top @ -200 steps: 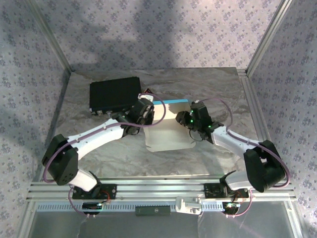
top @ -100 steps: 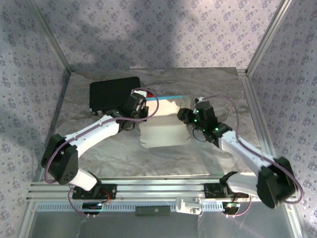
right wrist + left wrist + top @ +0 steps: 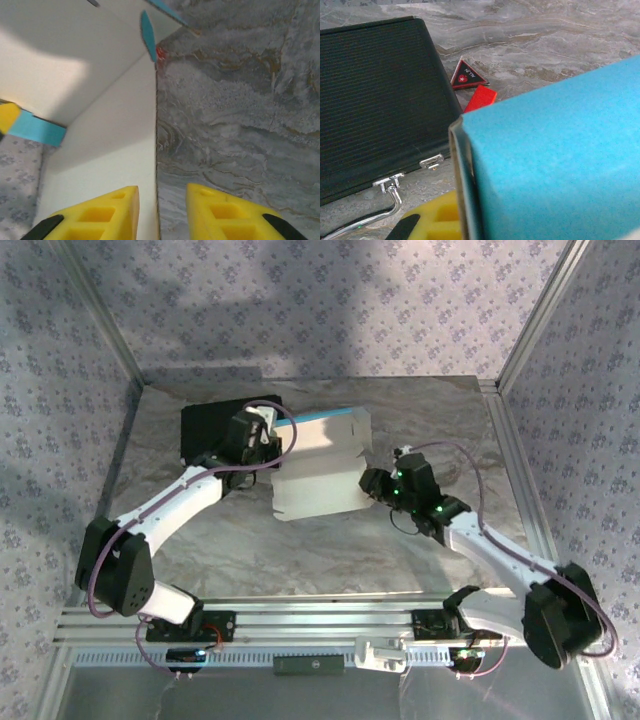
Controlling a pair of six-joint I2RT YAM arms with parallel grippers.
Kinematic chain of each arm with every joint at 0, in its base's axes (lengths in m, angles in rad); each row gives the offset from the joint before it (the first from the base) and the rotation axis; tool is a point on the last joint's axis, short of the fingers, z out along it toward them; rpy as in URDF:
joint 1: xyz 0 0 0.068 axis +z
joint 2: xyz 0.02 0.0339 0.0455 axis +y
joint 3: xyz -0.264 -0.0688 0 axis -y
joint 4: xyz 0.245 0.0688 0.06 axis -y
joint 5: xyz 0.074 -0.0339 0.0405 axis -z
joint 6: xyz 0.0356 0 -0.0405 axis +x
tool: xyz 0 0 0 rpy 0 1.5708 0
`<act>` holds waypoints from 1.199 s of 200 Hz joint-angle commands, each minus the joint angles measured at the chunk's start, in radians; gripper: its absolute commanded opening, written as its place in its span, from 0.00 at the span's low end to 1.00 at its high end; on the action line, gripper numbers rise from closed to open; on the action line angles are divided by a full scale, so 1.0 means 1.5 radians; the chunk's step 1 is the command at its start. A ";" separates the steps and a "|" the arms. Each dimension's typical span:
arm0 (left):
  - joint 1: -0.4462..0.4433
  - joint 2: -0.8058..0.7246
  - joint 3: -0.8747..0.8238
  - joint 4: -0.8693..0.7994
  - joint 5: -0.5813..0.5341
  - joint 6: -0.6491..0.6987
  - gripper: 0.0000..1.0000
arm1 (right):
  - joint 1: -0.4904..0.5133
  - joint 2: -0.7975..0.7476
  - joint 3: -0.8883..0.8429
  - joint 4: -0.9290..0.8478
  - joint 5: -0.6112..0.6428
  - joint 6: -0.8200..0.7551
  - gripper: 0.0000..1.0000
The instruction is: Fold the paper box
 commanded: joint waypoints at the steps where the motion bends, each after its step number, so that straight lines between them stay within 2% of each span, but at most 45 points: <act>1: 0.023 -0.032 -0.008 0.027 0.030 0.002 0.00 | -0.004 0.052 0.047 -0.025 0.040 -0.001 0.31; 15: 0.035 -0.037 -0.011 0.030 0.046 -0.003 0.00 | -0.022 0.072 0.018 0.029 0.011 0.009 0.38; 26: 0.040 -0.040 -0.011 0.034 0.054 -0.009 0.00 | -0.037 0.085 0.003 0.079 -0.015 0.023 0.39; 62: 0.047 -0.031 -0.010 0.039 0.076 -0.022 0.00 | -0.063 0.107 -0.015 0.199 -0.080 0.081 0.28; 96: 0.054 -0.032 -0.014 0.043 0.081 -0.031 0.00 | -0.094 0.129 -0.049 0.289 -0.135 0.170 0.11; 115: 0.057 -0.028 -0.008 0.039 0.088 -0.036 0.00 | -0.111 0.156 -0.068 0.349 -0.174 0.209 0.10; 139: 0.059 -0.024 0.002 0.028 0.095 -0.043 0.00 | -0.119 0.193 -0.055 0.345 -0.217 0.203 0.11; 160: 0.060 -0.020 0.014 0.010 0.094 -0.033 0.00 | -0.122 0.168 -0.042 0.277 -0.207 0.139 0.21; 187: 0.060 -0.013 0.028 -0.028 0.095 0.003 0.00 | -0.126 0.048 0.010 0.094 -0.150 -0.055 0.33; 209: 0.065 -0.003 0.038 -0.047 0.146 0.037 0.00 | -0.163 -0.005 0.049 0.062 -0.182 -0.154 0.38; 224: 0.073 0.007 0.048 -0.060 0.204 0.062 0.00 | -0.194 -0.008 0.078 0.057 -0.209 -0.200 0.37; 240: 0.073 0.016 0.052 -0.064 0.247 0.090 0.00 | -0.232 0.005 0.099 0.082 -0.265 -0.215 0.31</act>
